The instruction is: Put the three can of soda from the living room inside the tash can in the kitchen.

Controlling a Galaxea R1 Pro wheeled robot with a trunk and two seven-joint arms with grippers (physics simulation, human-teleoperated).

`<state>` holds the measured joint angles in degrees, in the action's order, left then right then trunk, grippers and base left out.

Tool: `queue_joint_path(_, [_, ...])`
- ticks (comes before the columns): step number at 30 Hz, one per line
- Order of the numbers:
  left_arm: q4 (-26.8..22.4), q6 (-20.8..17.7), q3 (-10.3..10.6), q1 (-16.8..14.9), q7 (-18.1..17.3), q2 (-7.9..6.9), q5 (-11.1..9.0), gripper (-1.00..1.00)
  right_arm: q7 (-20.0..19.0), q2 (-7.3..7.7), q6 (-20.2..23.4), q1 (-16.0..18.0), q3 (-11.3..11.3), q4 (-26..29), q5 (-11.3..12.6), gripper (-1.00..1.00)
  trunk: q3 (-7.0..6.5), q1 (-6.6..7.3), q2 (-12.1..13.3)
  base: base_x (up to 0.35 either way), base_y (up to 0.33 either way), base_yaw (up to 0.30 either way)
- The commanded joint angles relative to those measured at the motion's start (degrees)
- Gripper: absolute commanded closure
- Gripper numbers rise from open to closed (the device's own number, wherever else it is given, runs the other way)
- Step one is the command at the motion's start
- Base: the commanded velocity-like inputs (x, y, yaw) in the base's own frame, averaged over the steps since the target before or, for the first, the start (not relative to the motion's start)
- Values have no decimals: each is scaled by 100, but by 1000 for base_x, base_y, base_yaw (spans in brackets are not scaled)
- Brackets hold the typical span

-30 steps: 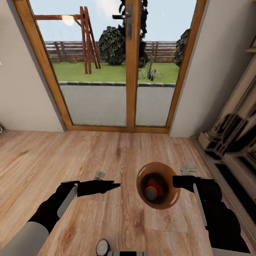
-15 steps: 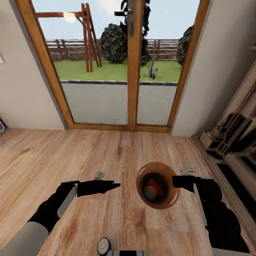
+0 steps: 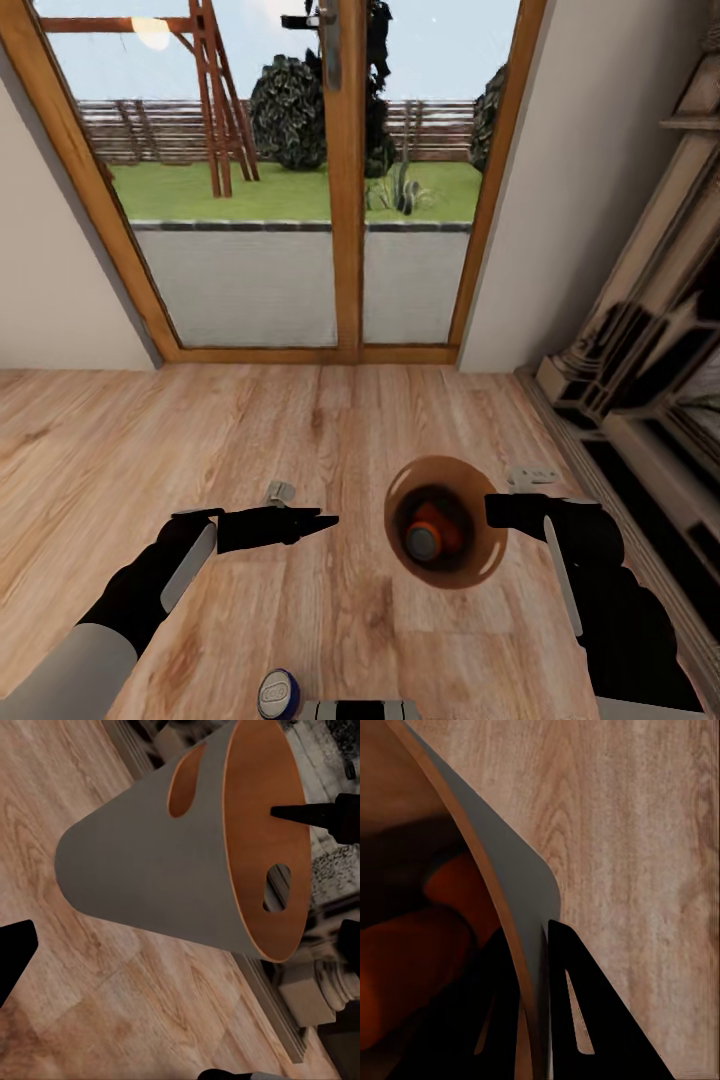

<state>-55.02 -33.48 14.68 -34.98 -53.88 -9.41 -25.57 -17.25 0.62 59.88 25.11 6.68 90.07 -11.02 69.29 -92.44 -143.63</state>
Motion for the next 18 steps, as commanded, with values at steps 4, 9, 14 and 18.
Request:
queue_joint_path(4, [0, 0, 0, 0, -1, -1, -1, -100, -23, -1, 12, 2, 0, 2, 118, 100, 24, 1, -1, 0, 0, -81])
queue_joint_path(9, [0, 0, 0, 0, -3, -1, -2, -100, -16, -2, 12, 2, 0, 2, 118, 100, 30, 1, -1, 0, 0, -12])
queue_joint_path(14, [0, 0, 0, 0, -6, -2, -1, -100, -15, -9, 12, 2, -3, 2, 110, 100, 33, 1, -1, 0, 0, -1])
queue_joint_path(18, [0, 0, 0, 0, -7, 0, -1, -100, -8, -9, 12, 2, -4, 0, 109, 100, 62, 1, -1, 0, 0, 0])
